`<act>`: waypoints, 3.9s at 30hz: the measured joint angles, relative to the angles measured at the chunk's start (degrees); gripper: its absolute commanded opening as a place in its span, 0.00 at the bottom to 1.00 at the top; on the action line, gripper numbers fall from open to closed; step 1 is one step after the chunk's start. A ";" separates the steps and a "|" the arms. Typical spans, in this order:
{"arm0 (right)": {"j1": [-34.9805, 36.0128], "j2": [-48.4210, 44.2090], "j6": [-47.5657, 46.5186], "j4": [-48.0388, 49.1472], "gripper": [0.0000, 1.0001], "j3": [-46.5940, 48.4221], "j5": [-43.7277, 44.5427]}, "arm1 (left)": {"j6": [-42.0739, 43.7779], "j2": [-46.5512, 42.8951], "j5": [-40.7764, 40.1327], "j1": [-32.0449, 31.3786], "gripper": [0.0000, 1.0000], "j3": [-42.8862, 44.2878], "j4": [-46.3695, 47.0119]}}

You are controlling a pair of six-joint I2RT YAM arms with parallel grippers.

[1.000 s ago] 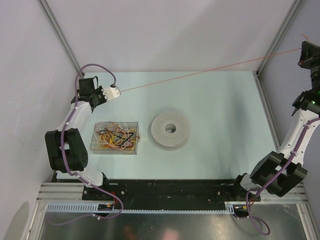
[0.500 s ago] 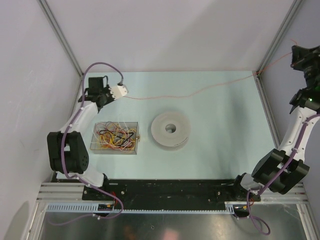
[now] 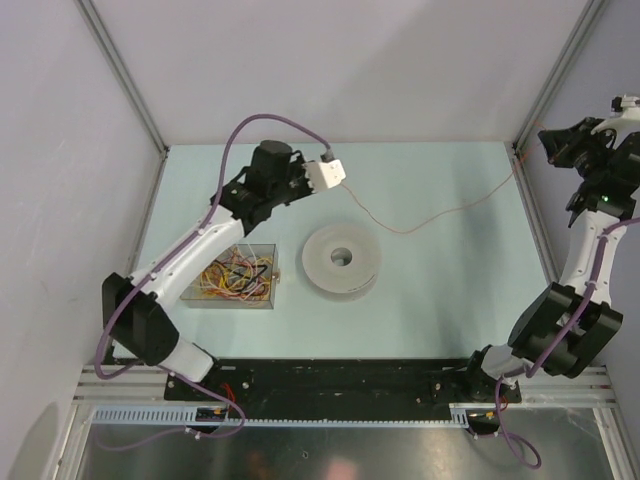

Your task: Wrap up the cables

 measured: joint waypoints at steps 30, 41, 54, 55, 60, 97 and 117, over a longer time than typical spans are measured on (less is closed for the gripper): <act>14.21 -16.92 -42.23 -26.08 0.00 -1.42 -24.59 | -36.72 4.17 31.12 -11.10 0.70 17.79 -4.04; 44.04 -23.93 -68.52 -49.90 0.00 -2.51 -13.31 | -47.15 -3.63 39.30 -13.64 0.63 9.90 -2.23; 59.32 -23.96 -70.97 -52.41 0.00 -3.76 -1.68 | -50.07 -3.63 39.69 -16.02 0.42 4.02 -3.93; 59.69 -23.89 -70.99 -52.41 0.00 -3.76 -1.36 | -50.12 -3.63 39.74 -16.02 0.38 3.98 -3.91; 61.22 -23.63 -70.97 -52.41 0.00 -3.78 0.44 | -50.47 -3.63 40.11 -16.11 0.30 3.91 -3.89; 49.72 -23.26 -40.94 -41.29 0.64 -13.75 -14.34 | -56.48 -11.56 47.17 -10.64 0.00 -6.19 9.27; 55.54 -23.58 -26.99 -22.82 0.00 -18.38 -13.51 | -73.53 -14.93 48.33 -5.53 0.00 -17.90 29.44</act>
